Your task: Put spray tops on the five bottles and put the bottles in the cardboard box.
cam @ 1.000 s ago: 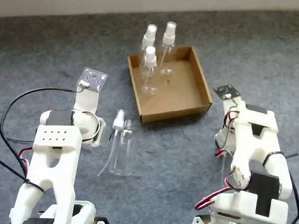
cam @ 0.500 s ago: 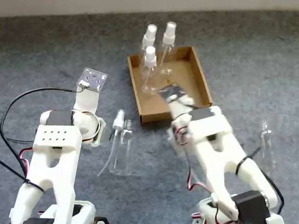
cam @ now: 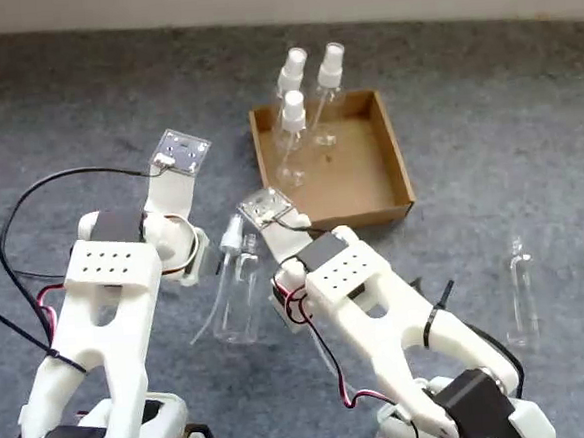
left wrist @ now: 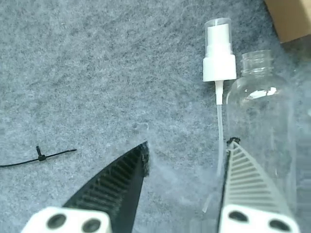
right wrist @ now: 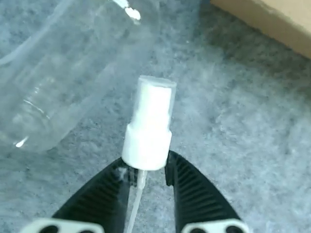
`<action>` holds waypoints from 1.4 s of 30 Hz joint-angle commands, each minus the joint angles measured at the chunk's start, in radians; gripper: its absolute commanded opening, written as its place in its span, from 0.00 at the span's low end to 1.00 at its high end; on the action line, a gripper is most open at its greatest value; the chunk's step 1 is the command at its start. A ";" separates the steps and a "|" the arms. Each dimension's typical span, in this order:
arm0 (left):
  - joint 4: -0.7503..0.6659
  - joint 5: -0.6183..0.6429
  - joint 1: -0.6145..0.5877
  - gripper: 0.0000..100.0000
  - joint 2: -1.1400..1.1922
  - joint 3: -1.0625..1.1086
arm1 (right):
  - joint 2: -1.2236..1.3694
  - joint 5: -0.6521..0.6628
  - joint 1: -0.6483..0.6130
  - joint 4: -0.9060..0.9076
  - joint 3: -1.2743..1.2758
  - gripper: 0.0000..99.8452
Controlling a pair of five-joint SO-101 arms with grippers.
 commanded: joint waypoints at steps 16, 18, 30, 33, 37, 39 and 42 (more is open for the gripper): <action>0.193 0.199 0.372 0.24 0.010 -0.205 | -0.001 0.344 0.644 0.461 -0.421 0.25; 0.170 0.233 0.398 0.23 0.010 -0.200 | 0.002 0.443 0.769 0.469 -0.467 0.25; -0.006 0.328 0.496 0.23 0.012 -0.073 | 0.019 0.718 1.125 0.216 -0.344 0.25; -0.003 0.328 0.501 0.23 0.033 -0.062 | 0.081 0.675 1.141 0.206 -0.354 0.25; -0.005 0.328 0.479 0.23 0.136 -0.059 | 0.232 0.669 1.167 0.208 -0.412 0.25; -0.011 0.328 0.458 0.23 0.186 -0.062 | 0.298 0.669 1.182 0.206 -0.447 0.25; -0.011 0.328 0.438 0.23 0.217 -0.064 | 0.361 0.669 1.211 0.206 -0.513 0.25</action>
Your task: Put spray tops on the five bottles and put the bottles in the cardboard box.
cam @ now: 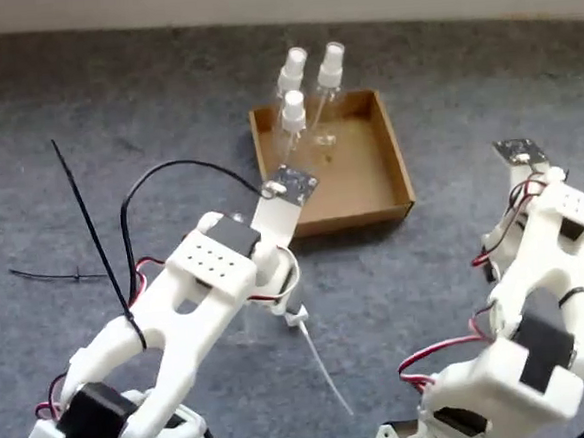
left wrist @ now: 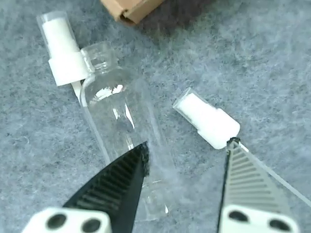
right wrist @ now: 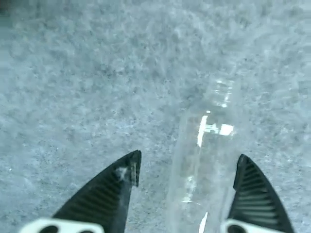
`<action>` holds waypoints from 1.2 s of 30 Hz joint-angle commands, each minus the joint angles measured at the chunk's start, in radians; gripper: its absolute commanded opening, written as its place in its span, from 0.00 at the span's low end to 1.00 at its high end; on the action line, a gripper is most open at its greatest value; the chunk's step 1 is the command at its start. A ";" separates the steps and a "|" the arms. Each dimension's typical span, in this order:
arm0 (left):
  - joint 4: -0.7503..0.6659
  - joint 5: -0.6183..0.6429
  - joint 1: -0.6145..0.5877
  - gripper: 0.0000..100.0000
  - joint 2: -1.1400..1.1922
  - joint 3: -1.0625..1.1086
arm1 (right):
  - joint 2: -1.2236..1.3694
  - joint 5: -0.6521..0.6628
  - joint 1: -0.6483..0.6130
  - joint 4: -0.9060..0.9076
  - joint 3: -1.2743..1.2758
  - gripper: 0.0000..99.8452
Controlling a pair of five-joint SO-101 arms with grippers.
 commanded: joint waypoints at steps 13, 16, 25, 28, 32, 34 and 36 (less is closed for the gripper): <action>-0.051 0.011 -0.028 0.23 0.031 0.022 | 0.071 -0.005 0.019 -0.110 -0.074 0.25; -0.109 0.040 -0.028 0.23 0.033 0.053 | 0.102 -0.002 0.002 -0.110 -0.039 0.25; -0.175 0.226 0.018 0.23 0.033 0.038 | 0.176 -0.002 -0.002 -0.110 -0.038 0.25; -0.195 0.327 0.079 0.23 0.035 0.047 | 0.176 -0.002 -0.002 -0.110 -0.038 0.25; -0.334 0.341 0.101 0.23 0.059 0.119 | 0.176 -0.002 0.002 -0.110 -0.038 0.25; -0.407 0.341 0.097 0.23 0.101 0.143 | 0.176 -0.002 0.005 -0.110 -0.038 0.25; -0.440 0.341 0.096 0.23 0.151 0.143 | 0.176 -0.002 0.007 -0.110 -0.038 0.25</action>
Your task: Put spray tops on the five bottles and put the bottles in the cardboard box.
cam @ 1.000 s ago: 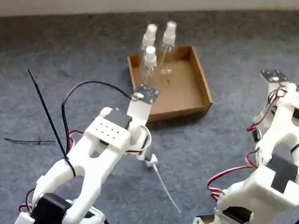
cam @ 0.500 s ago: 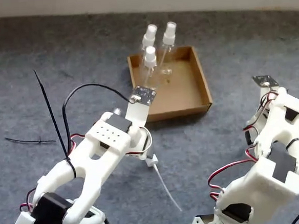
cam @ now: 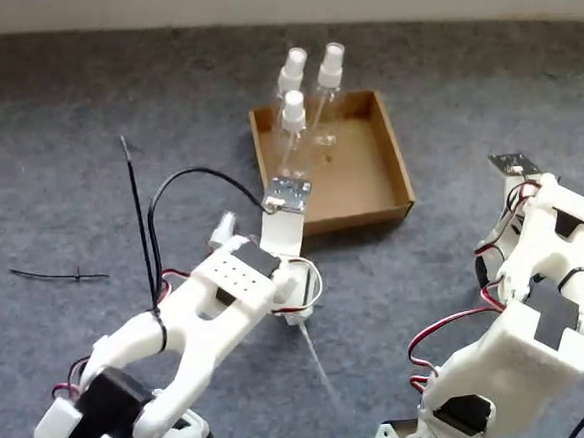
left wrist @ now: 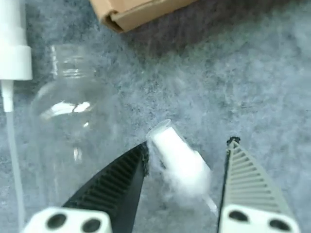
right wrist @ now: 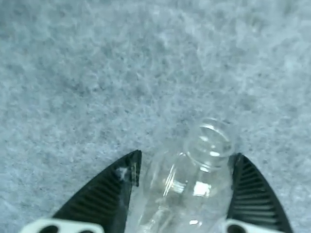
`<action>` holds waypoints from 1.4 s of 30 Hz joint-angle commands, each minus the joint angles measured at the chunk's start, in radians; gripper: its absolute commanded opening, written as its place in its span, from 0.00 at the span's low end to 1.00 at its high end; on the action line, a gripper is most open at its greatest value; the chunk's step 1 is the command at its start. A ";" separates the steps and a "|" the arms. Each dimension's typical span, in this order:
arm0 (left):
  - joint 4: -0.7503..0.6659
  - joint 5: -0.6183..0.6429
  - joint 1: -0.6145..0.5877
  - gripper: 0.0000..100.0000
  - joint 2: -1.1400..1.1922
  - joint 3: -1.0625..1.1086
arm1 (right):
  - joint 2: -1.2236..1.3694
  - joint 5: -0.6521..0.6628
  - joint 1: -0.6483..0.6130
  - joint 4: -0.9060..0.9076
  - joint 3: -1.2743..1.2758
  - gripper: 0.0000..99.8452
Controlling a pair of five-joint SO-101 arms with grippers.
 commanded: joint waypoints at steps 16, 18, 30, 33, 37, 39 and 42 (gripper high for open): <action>-0.092 -0.028 -0.001 0.00 0.147 -0.062 | -0.013 -0.002 -0.002 -0.015 -0.007 0.20; -0.064 -0.072 -0.001 0.01 0.147 -0.084 | -0.013 -0.002 -0.005 -0.015 -0.008 0.15; 0.176 -0.149 0.002 0.01 0.147 -0.206 | -0.015 -0.002 -0.001 0.065 -0.124 0.00; 0.178 -0.150 0.004 0.00 0.147 -0.202 | -0.015 0.025 -0.008 0.096 -0.145 0.00; 0.172 -0.153 0.005 0.00 0.147 -0.186 | -0.013 0.037 -0.008 0.093 -0.142 0.00; 0.176 -0.155 0.005 0.00 0.147 -0.186 | -0.013 0.038 -0.004 0.093 -0.142 0.00; 0.178 -0.157 0.005 0.00 0.147 -0.186 | -0.013 0.038 -0.004 0.093 -0.142 0.00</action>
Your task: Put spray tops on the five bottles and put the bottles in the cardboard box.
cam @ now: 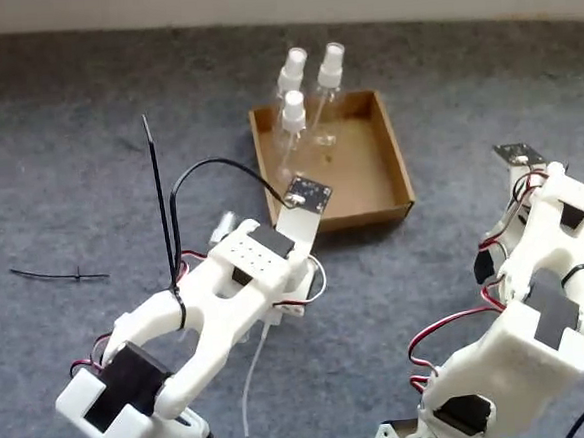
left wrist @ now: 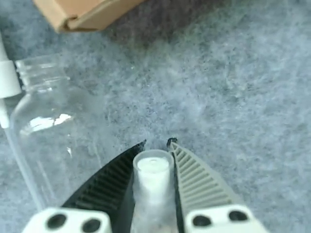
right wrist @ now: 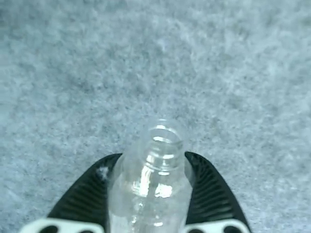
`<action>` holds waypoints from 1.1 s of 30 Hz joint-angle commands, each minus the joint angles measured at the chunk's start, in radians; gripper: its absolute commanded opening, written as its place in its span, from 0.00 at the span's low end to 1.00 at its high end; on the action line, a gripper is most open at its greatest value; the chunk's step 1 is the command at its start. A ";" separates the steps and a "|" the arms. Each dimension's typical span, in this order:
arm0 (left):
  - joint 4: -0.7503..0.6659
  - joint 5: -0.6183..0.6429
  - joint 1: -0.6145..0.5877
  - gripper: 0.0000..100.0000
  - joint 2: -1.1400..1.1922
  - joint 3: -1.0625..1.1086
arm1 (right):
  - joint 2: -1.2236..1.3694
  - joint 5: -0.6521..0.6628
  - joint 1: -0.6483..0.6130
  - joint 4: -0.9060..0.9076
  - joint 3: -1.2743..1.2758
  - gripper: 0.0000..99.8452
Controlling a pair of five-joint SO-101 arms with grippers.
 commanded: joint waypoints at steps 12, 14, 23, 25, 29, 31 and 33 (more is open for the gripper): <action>0.006 -0.006 0.059 0.00 -0.005 -0.012 | -0.015 0.011 -0.093 0.016 -0.051 0.00; 0.005 -0.003 0.059 0.00 -0.005 -0.012 | -0.015 0.011 -0.096 0.016 -0.050 0.00; 0.014 -0.008 0.038 0.00 -0.015 -0.012 | -0.013 0.011 -0.111 0.016 -0.048 0.00; 0.034 -0.011 0.038 0.00 -0.042 -0.005 | -0.013 0.012 -0.113 0.016 -0.048 0.00; 0.044 -0.087 0.038 0.00 -0.127 0.035 | -0.008 0.015 -0.117 0.013 -0.048 0.00; 0.046 -0.110 0.038 0.00 -0.177 0.059 | -0.008 0.015 -0.122 0.012 -0.048 0.00; 0.046 -0.127 0.036 0.00 -0.232 0.077 | -0.007 0.015 -0.124 0.012 -0.048 0.00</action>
